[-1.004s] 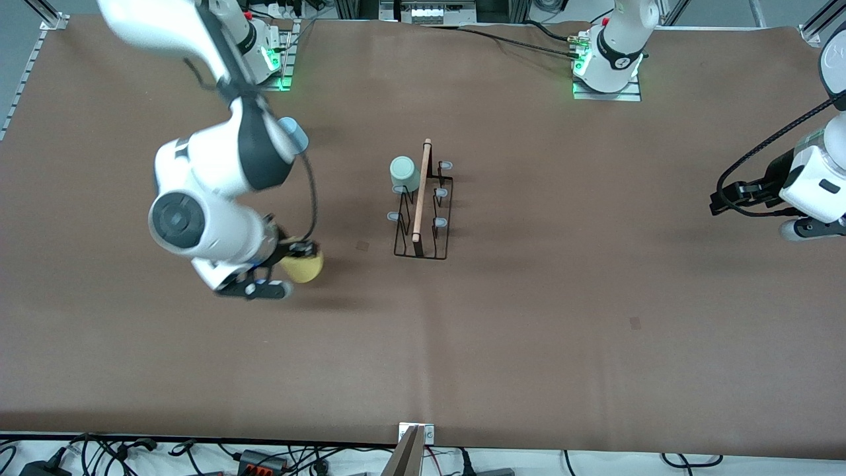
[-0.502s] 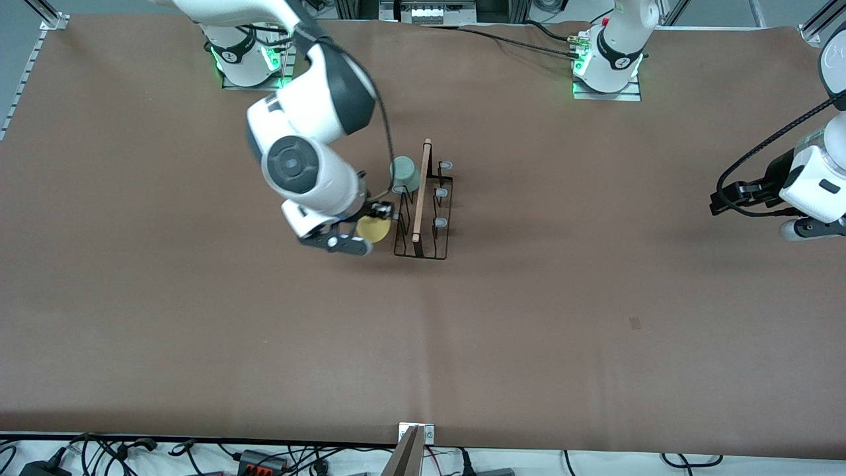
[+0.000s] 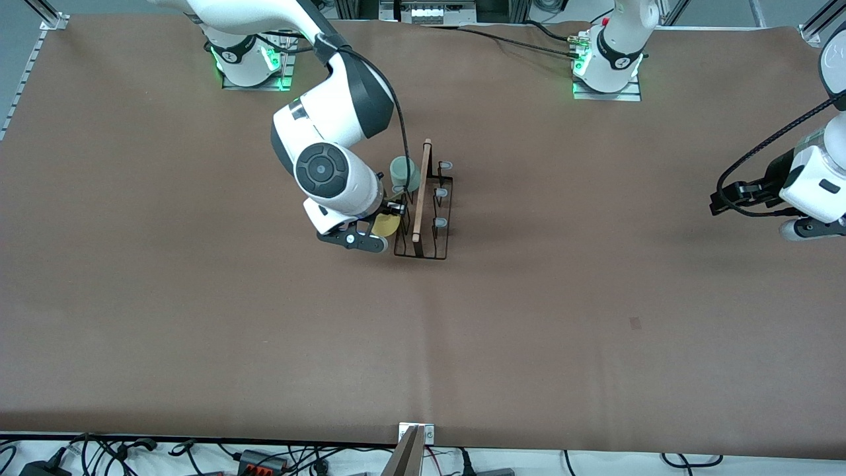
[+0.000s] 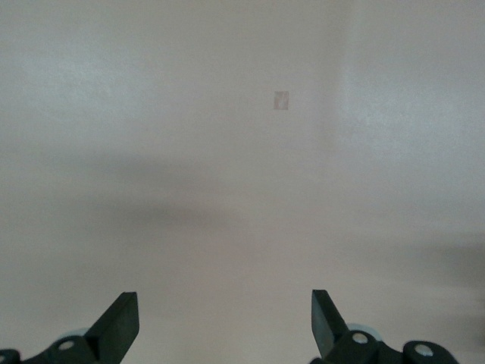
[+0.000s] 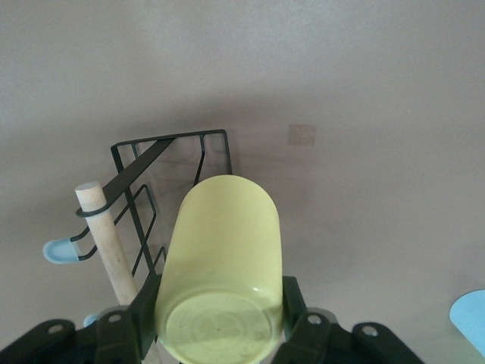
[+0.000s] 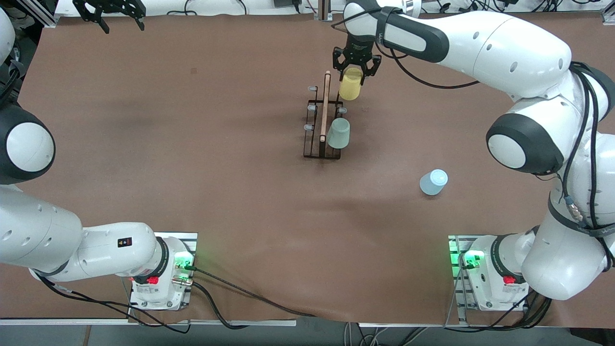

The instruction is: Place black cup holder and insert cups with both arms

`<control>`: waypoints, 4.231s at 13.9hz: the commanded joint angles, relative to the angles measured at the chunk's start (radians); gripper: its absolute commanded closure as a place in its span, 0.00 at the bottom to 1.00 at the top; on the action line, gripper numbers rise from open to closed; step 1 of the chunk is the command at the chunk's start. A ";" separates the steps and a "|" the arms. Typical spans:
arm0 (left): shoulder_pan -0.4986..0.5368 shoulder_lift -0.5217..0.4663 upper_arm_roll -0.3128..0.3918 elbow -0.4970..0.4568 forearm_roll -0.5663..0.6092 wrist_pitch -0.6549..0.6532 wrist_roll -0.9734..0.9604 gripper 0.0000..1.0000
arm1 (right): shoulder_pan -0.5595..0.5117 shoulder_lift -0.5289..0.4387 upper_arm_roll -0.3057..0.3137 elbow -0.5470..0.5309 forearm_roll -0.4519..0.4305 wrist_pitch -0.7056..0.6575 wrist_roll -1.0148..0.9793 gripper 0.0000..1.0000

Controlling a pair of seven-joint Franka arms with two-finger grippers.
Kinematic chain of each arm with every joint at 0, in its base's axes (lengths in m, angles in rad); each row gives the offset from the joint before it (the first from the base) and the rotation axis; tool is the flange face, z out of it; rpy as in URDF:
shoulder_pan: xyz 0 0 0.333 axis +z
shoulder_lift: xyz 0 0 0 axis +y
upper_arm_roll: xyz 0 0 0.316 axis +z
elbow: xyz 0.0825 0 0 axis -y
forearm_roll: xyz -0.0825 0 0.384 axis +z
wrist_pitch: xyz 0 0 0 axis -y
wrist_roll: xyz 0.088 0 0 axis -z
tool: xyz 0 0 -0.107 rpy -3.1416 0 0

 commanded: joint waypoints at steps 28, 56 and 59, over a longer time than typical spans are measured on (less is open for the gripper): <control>0.003 -0.006 0.006 0.003 -0.016 -0.012 0.035 0.00 | -0.124 -0.122 -0.036 0.022 -0.093 -0.019 -0.091 0.00; 0.003 -0.007 0.006 0.001 -0.016 -0.012 0.051 0.00 | -0.695 -0.557 0.048 -0.315 -0.242 -0.101 -0.752 0.00; 0.005 -0.007 0.006 0.001 -0.016 -0.012 0.051 0.00 | -0.692 -0.630 0.053 -0.398 -0.243 -0.098 -0.752 0.00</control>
